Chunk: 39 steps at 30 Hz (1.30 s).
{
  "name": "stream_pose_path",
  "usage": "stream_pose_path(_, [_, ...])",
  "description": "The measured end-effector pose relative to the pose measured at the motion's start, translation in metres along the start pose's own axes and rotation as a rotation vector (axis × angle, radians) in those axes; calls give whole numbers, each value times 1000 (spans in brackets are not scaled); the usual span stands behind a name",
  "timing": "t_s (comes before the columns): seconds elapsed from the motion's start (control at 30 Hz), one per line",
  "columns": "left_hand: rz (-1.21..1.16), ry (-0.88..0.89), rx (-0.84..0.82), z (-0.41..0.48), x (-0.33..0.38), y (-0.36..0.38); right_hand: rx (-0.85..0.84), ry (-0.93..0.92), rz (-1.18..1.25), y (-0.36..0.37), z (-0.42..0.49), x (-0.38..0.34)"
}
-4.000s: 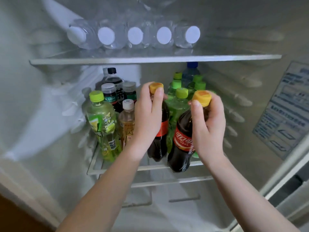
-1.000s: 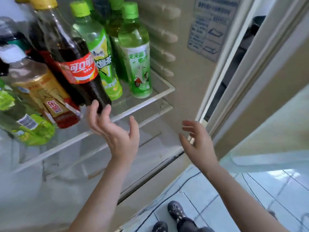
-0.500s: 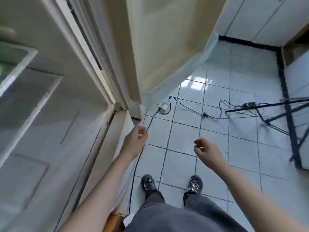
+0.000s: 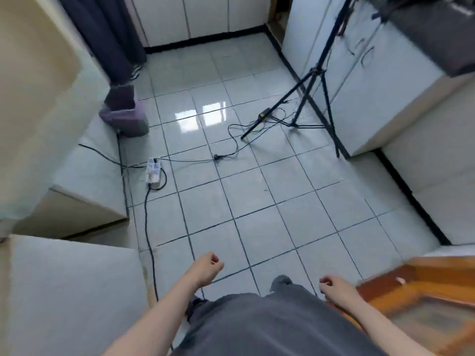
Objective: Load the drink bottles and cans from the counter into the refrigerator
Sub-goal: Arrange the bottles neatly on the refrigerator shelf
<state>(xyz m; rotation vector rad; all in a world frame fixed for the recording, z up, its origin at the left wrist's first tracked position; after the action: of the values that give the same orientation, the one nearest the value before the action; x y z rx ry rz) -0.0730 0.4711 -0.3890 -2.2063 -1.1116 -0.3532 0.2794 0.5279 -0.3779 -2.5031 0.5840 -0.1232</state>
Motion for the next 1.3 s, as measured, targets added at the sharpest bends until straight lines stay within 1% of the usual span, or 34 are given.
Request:
stream_pose_path(0.1, [141,6,-44,29,45,40,14,46,26,-27,25,65])
stream_pose_path(0.2, [244,-5,-97,52,88,73,14,119,111,-53,48,128])
stream_pose_path(0.3, [283,3,-137,64,133,98,17,210,216,-74,59,184])
stream_pose_path(0.43, [317,90,-143,96,203,111,18,308,418,-87,77,236])
stream_pose_path(0.53, [359,74,-209,132,248,121,-5,367,559,-91,97,257])
stream_pose_path(0.63, [443,50,-275,178,292,129,-41,389,675,-101,115,265])
stream_pose_path(0.73, [536,91,-321,234,357,143,-39,461,800,-126,132,281])
stream_pose_path(0.83, [636,186,-375,279,451,161,-29,525,885,-177,152,298])
stream_pose_path(0.9, [688,240,-406,305,514,174,-1,558,910,-224,164,306])
stream_pose_path(1.0, [737,324,-406,339,614,187,111,586,961,-303,183,317])
stream_pose_path(1.1, [846,428,-401,376,705,198,205,560,1064,-368,202,320])
stream_pose_path(1.23, [870,441,-353,415,794,214,216,512,1170,-417,232,321])
stream_pose_path(1.3, [883,450,-351,431,825,229,203,532,1240,-429,249,330])
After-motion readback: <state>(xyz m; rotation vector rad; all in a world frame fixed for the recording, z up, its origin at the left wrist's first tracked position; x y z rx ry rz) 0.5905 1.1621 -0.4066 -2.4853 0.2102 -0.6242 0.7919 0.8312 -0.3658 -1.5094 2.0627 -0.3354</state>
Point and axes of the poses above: each hand's wrist, its own z-axis towards the middle knuckle, its own y-axis out of the palm, x = y × z, the point moved 10 cm from there along z, towards the middle knuckle, and after that the axes turned 10 degrees about y, right-handed, at the moved point
